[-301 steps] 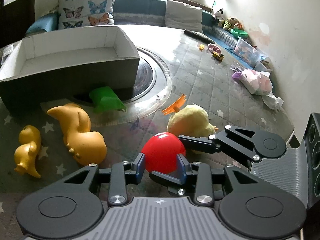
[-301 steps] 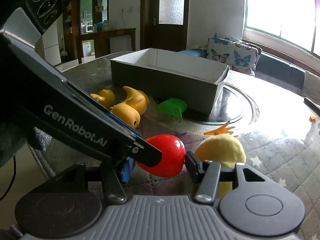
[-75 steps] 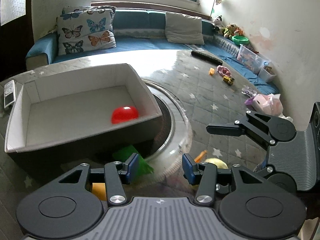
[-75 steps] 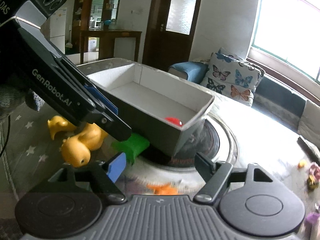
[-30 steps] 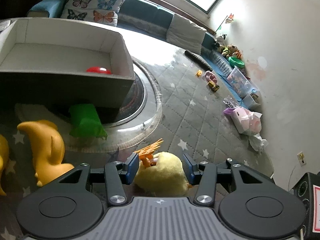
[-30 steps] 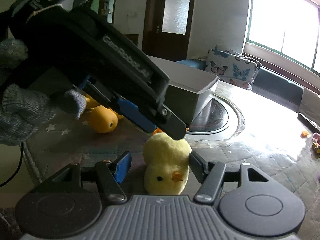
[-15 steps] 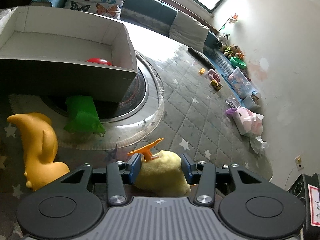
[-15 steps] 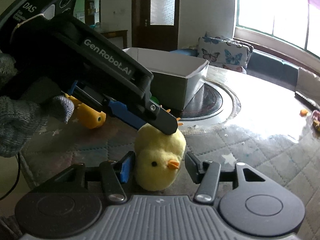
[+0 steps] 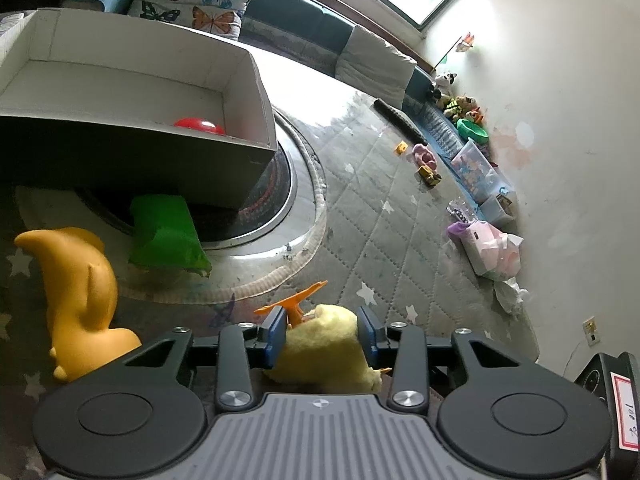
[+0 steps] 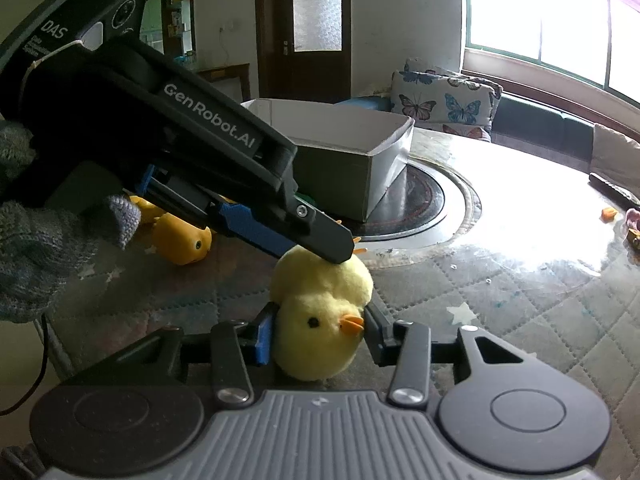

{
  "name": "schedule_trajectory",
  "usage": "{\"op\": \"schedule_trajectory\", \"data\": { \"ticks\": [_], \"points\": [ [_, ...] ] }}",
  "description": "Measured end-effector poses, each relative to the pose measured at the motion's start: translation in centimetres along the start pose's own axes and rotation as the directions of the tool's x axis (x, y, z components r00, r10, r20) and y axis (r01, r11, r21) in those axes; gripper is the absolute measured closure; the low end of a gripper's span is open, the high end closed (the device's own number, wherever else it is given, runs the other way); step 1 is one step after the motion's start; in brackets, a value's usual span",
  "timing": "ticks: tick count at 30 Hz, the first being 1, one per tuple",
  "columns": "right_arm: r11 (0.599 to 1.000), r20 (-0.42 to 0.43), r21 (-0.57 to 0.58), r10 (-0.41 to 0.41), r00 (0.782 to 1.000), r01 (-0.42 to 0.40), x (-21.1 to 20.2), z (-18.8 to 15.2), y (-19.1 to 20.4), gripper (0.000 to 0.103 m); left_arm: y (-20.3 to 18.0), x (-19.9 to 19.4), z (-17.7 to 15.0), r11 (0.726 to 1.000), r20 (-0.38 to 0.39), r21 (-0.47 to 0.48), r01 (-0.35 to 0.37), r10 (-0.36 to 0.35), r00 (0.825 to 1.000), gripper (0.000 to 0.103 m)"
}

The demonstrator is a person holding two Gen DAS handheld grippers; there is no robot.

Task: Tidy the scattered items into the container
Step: 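Close the left tool fingers on the yellow plush chick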

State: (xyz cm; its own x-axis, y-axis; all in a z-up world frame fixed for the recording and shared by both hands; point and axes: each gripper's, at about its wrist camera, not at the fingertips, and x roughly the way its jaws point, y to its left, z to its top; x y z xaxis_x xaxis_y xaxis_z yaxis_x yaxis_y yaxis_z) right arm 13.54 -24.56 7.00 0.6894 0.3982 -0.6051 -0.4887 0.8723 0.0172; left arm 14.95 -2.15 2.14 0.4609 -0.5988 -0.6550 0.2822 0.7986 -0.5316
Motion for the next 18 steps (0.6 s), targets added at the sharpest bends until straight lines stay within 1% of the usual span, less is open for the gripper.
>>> {"op": "schedule_trajectory", "data": {
  "ticks": [7,10,12,18],
  "points": [
    [1.000,0.016,-0.021,0.012,1.000,-0.011,-0.2,0.6,0.7,0.059,0.7,-1.2,0.0,1.000,0.027,-0.021,0.009,-0.009,1.000,0.061],
    [0.999,0.002,-0.016,0.027,1.000,-0.027,0.2,0.5,0.9,0.060,1.4,-1.0,-0.1,0.999,0.007,-0.047,0.003,-0.003,1.000,0.060],
    [0.999,-0.006,-0.018,0.028,1.000,-0.028,0.4,0.3,0.9,0.060,1.8,-0.9,-0.4,0.999,-0.001,-0.051,0.005,-0.005,1.000,0.058],
    [1.000,-0.012,-0.004,0.022,1.000,-0.022,0.4,0.3,0.5,0.058,1.5,-0.6,-0.4,1.000,-0.004,-0.023,0.009,-0.009,1.000,0.058]
  ]
}}
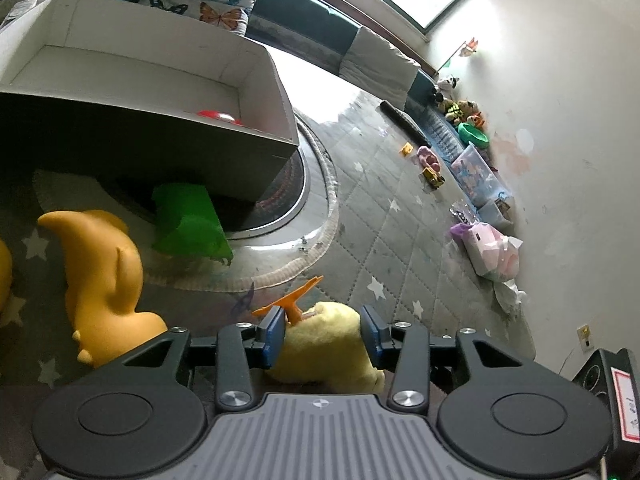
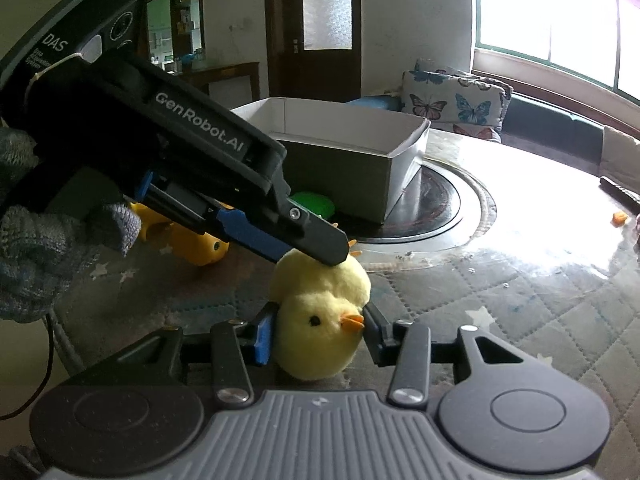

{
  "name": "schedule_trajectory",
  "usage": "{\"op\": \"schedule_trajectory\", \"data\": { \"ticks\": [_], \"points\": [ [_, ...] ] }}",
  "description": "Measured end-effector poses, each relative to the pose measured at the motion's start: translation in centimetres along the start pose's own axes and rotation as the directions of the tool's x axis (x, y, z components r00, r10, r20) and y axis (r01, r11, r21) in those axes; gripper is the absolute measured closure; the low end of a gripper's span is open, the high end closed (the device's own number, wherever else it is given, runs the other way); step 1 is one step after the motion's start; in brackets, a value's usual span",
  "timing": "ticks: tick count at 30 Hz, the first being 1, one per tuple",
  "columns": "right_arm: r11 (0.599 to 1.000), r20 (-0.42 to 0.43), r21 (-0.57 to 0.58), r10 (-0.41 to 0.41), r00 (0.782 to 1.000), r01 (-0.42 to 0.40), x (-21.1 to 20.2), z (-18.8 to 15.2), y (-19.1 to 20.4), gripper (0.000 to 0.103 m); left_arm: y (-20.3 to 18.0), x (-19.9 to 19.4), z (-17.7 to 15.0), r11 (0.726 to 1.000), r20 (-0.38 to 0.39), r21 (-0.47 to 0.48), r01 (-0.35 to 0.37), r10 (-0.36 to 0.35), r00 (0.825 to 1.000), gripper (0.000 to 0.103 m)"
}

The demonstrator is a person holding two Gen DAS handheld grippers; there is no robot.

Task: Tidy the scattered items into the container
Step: 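Close the left tool fingers on the yellow plush chick, then carry the chick with the left tool into the box and release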

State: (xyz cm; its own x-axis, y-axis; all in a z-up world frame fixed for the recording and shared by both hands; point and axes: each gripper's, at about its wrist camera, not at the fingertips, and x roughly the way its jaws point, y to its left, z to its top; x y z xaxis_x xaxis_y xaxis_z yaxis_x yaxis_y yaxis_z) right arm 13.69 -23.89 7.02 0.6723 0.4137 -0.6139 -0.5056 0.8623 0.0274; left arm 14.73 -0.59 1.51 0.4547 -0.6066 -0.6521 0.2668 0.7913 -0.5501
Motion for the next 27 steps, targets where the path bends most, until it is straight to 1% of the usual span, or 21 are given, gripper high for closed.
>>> {"op": "schedule_trajectory", "data": {
  "ticks": [2,7,12,15,20,27],
  "points": [
    [1.000,-0.004,0.001,0.001,1.000,-0.001,0.0,0.0,0.0,0.058,-0.1,0.1,0.0,1.000,0.001,0.001,-0.001,0.001,1.000,0.058],
    [1.000,-0.001,-0.011,-0.004,1.000,0.004,0.0,0.4,0.0,0.060,0.0,-0.4,0.0,1.000,0.009,-0.010,0.007,-0.007,1.000,0.061],
    [0.998,0.035,-0.059,-0.005,0.999,0.007,-0.7,1.8,0.4,0.060,-0.6,-2.2,0.7,1.000,0.059,0.005,0.009,-0.010,0.998,0.061],
    [0.995,0.066,-0.094,-0.008,0.998,0.014,-0.9,3.2,0.7,0.060,-0.9,-3.4,1.7,1.000,0.101,0.014,0.010,-0.011,0.995,0.061],
    [0.989,0.120,-0.148,-0.002,0.993,0.019,-0.3,6.4,0.8,0.060,-1.2,-5.4,4.3,0.999,0.183,0.034,-0.005,-0.002,0.983,0.061],
    [0.976,0.147,-0.217,0.008,0.989,0.024,3.0,11.1,0.9,0.060,0.0,-6.2,8.8,0.999,0.261,0.025,-0.037,0.029,0.965,0.061]
  ]
}}
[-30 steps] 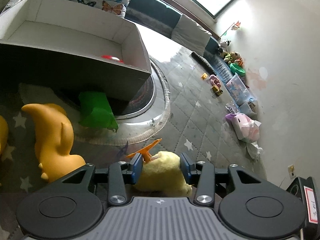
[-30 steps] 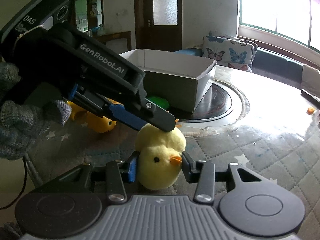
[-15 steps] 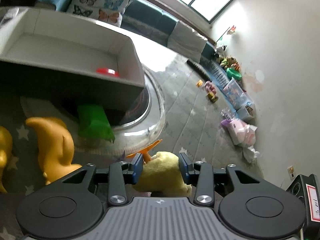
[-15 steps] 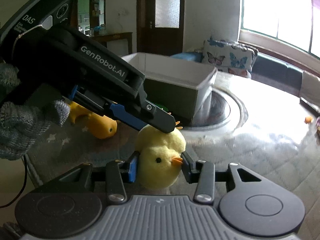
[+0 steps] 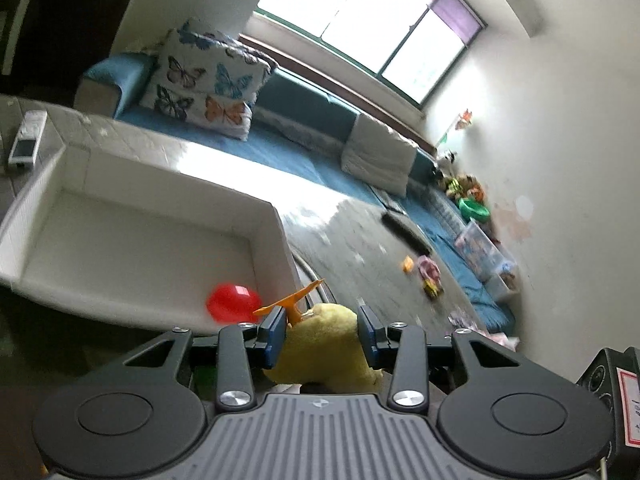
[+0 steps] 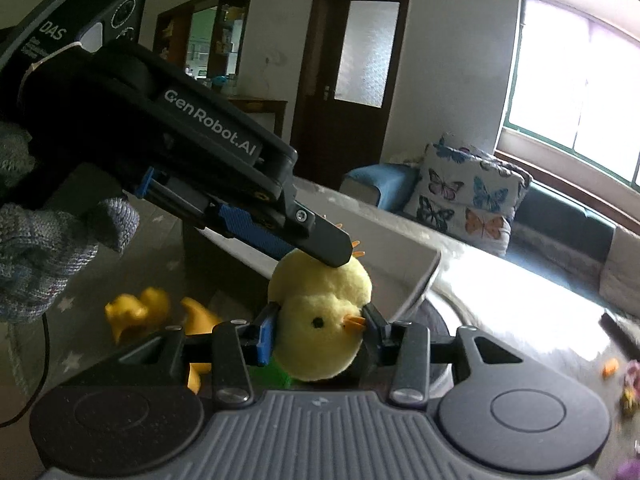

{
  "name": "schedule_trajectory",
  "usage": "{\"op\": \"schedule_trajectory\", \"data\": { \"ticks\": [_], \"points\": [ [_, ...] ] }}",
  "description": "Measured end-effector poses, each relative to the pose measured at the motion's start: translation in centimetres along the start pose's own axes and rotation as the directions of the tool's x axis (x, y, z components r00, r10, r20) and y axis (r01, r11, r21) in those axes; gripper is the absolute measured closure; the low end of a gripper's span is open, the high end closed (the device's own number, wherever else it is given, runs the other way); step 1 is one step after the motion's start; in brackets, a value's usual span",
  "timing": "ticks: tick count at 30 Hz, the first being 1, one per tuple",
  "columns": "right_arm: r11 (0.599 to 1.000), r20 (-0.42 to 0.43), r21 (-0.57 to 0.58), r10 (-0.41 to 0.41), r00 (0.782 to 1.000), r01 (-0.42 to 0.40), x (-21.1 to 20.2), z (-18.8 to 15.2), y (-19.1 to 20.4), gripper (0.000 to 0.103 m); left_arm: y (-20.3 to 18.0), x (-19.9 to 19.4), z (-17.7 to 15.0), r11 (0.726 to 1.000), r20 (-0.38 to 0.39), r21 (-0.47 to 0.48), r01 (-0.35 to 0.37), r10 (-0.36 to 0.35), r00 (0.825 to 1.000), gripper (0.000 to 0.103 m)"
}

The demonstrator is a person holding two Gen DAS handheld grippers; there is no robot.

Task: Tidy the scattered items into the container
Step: 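Carry the chick with the left tool into the box and release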

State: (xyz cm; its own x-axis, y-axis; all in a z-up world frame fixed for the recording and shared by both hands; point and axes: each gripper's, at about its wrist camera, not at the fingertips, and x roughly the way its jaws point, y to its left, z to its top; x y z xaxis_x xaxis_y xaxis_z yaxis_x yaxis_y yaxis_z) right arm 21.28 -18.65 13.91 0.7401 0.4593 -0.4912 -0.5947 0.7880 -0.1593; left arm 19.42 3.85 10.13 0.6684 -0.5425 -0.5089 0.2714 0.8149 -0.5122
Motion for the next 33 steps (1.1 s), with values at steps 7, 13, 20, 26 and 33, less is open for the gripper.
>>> {"op": "schedule_trajectory", "data": {
  "ticks": [7,13,20,26,33],
  "points": [
    [0.999,-0.033,-0.026,0.025,0.999,-0.026,5.4,2.4,-1.2,0.060,3.0,2.7,3.0,0.998,0.010,-0.046,-0.030,0.030,0.999,0.061],
    [0.998,-0.066,-0.017,0.055,0.996,-0.056,9.1,2.6,-1.8,0.060,5.6,4.4,3.7,0.995,-0.012,-0.075,-0.064,0.064,0.998,0.061],
    [0.996,-0.103,-0.015,0.080,0.991,-0.082,11.7,1.8,-1.6,0.060,7.7,6.0,3.6,0.989,-0.045,-0.115,-0.088,0.083,0.996,0.061],
    [0.996,-0.106,0.003,0.085,0.991,-0.085,12.3,1.3,-1.5,0.059,8.5,6.5,3.1,0.986,-0.073,-0.133,-0.098,0.089,0.993,0.063],
    [0.997,-0.082,0.007,0.082,0.993,-0.081,11.1,1.6,-1.3,0.059,8.4,6.1,2.7,0.985,-0.086,-0.144,-0.100,0.088,0.992,0.063]
  ]
}}
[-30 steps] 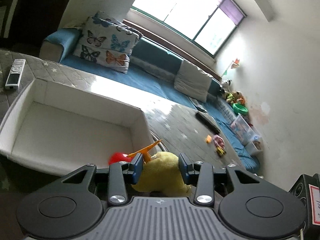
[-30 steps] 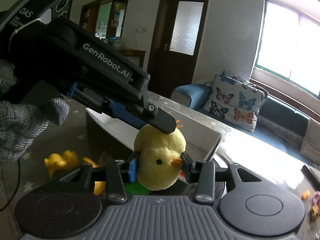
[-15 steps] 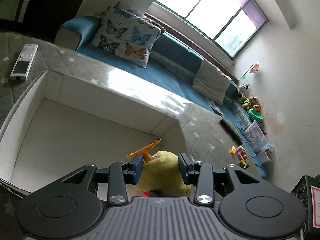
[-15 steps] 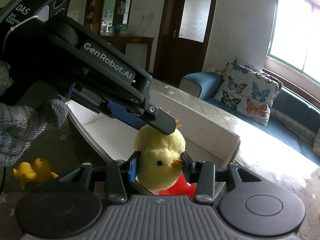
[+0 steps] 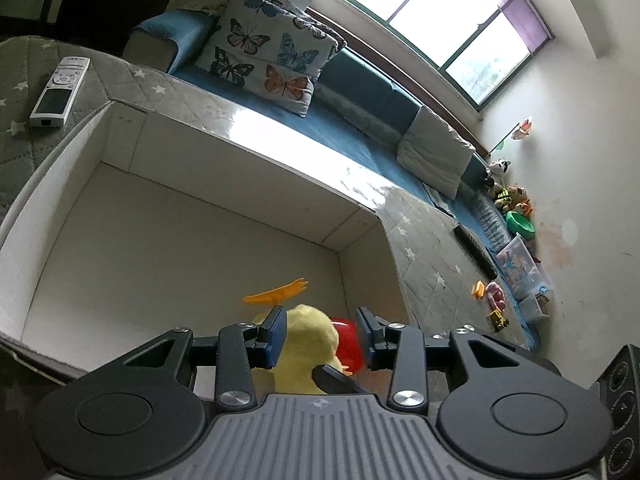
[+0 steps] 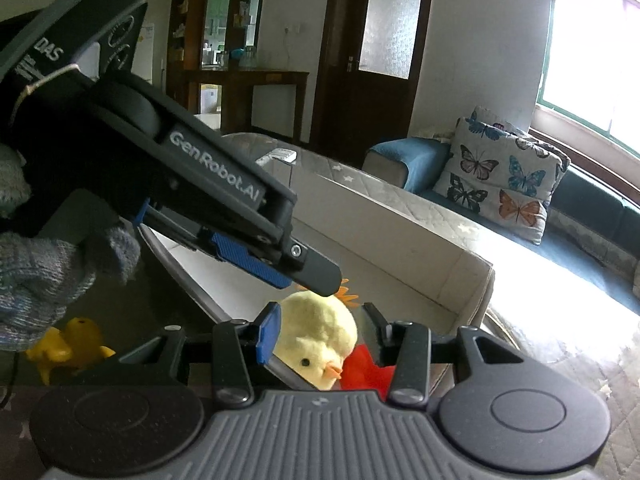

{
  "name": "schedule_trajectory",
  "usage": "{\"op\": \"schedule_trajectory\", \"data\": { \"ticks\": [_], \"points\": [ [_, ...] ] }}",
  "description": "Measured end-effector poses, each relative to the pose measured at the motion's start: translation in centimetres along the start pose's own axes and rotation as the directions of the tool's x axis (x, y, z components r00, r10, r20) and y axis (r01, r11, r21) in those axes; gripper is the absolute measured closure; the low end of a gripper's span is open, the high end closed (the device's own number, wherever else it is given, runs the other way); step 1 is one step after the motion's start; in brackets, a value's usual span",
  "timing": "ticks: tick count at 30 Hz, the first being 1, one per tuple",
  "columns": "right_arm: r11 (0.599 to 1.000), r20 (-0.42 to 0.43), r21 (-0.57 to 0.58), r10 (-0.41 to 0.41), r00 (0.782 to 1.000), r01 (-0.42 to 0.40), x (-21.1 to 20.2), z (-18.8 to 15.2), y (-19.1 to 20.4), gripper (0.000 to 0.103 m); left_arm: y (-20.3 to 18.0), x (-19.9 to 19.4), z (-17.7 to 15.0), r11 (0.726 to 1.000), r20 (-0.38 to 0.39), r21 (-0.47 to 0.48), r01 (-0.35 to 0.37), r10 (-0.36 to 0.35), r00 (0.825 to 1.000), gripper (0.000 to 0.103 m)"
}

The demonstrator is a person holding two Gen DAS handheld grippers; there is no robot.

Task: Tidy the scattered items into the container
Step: 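Carry the chick with the left tool into the box and release, then move the left tool to the large yellow rubber duck and grasp it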

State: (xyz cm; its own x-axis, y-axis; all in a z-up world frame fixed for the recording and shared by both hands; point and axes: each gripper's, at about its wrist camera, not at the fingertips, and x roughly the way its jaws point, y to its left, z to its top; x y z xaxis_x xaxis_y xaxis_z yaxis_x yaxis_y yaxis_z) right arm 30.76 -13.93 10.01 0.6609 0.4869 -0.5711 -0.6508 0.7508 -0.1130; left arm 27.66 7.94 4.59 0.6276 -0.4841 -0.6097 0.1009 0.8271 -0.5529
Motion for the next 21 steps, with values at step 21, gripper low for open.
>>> {"op": "schedule_trajectory", "data": {
  "ticks": [21],
  "points": [
    [0.999,0.040,0.035,-0.041,0.998,0.040,-6.7,-3.1,2.9,0.048,-2.0,-4.8,-4.1,0.999,0.037,0.026,-0.027,0.026,0.999,0.063]
  ]
}}
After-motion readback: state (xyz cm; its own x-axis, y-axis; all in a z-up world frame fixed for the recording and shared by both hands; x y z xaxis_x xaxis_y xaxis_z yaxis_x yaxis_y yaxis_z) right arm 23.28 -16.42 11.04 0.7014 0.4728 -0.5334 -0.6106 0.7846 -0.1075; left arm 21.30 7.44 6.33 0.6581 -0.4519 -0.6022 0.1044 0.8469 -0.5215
